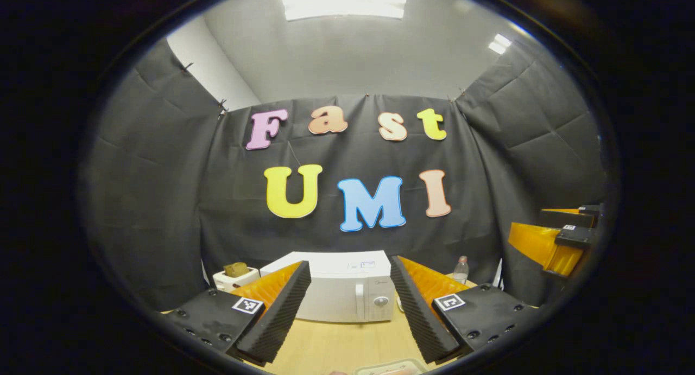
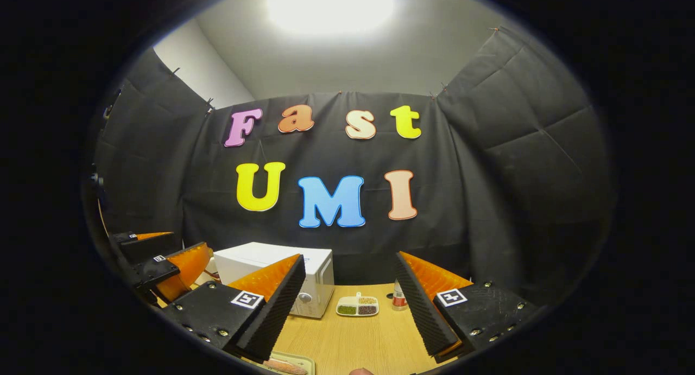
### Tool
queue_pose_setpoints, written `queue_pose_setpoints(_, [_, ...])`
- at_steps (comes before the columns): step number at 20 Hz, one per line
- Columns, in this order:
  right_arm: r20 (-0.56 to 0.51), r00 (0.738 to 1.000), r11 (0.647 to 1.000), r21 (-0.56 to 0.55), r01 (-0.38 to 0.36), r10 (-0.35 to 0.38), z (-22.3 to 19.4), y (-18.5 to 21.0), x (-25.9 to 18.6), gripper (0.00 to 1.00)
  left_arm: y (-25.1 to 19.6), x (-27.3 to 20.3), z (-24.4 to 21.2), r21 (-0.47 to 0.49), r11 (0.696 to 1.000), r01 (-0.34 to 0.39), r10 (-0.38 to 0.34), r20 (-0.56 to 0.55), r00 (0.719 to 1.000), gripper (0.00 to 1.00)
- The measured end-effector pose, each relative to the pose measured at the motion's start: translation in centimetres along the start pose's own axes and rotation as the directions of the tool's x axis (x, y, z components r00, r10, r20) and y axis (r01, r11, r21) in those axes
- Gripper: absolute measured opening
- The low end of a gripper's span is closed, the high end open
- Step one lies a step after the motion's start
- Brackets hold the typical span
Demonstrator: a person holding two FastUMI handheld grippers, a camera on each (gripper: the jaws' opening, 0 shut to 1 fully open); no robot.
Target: Open the microwave oven with the left hand, put the food in, and close the microwave oven.
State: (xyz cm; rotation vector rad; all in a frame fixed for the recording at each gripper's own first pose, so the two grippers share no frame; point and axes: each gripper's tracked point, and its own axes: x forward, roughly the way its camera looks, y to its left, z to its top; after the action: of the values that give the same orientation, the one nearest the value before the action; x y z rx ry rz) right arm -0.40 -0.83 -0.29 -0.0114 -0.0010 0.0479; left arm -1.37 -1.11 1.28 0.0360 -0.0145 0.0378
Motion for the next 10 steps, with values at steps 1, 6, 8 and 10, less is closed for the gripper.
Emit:
queue_pose_setpoints(1, [0.0, 1.0, 1.0, 0.002, -0.003, 0.003, -0.1, -0.4, 0.0, 1.0, -0.3, -0.1, -0.1, 0.003, 1.0, -0.004, 0.004, 0.001, 1.0, 0.98])
queue_pose_setpoints(6, [-0.005, 0.999, 0.999, 0.016, -0.032, 0.033, -0.4, -1.7, -0.1, 1.0, -1.7, -0.1, 0.2, 0.022, 0.999, -0.032, 0.032, 0.008, 0.999, 0.99])
queue_pose_setpoints(8, [-0.001, 0.999, 0.998, 0.027, -0.052, 0.052, -0.5, -2.1, -0.4, 1.0, -2.4, 0.2, 0.2, 0.034, 0.999, -0.035, 0.034, 0.012, 0.999, 0.99])
queue_pose_setpoints(10, [-0.001, 0.999, 0.998, 0.037, -0.054, 0.055, -0.8, -2.7, -0.4, 1.0, -2.3, 1.0, -0.6, 0.043, 0.998, -0.049, 0.049, -0.001, 0.999, 0.99])
